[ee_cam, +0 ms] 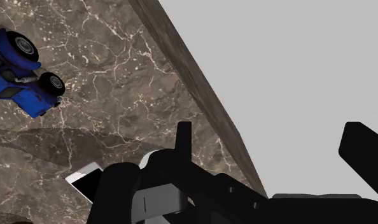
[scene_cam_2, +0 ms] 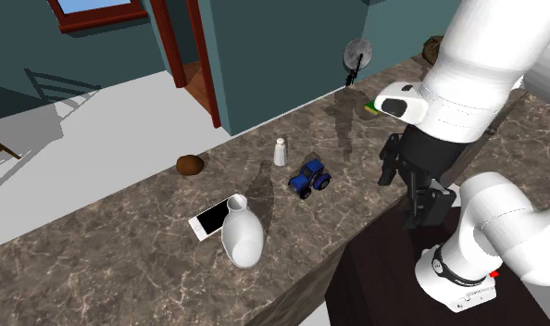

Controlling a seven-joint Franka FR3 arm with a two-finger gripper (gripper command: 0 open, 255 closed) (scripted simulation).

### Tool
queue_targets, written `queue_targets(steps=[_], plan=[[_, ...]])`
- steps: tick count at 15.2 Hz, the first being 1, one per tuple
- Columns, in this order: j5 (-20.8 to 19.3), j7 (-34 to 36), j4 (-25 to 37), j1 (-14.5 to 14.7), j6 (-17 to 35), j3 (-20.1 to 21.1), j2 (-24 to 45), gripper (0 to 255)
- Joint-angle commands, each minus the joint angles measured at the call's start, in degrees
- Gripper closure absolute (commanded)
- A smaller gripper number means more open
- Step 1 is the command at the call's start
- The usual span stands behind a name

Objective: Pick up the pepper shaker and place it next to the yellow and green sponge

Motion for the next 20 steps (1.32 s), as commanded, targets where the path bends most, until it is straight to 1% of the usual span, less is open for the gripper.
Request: queue_targets(steps=[1,7,12,16,20], plan=[[0.0,0.0,0.0,0.0,0.0,0.0,0.0,0],[-4.54,-8.47,-0.23,-1.81,3.62,-7.17,5.66,0],[-7.5,-15.41,1.47,-3.0,6.89,-12.96,12.26,0],[-8.99,-20.96,4.06,-3.59,9.46,-17.48,18.62,0],[-9.36,-26.71,7.74,-4.01,11.83,-21.79,25.9,0]])
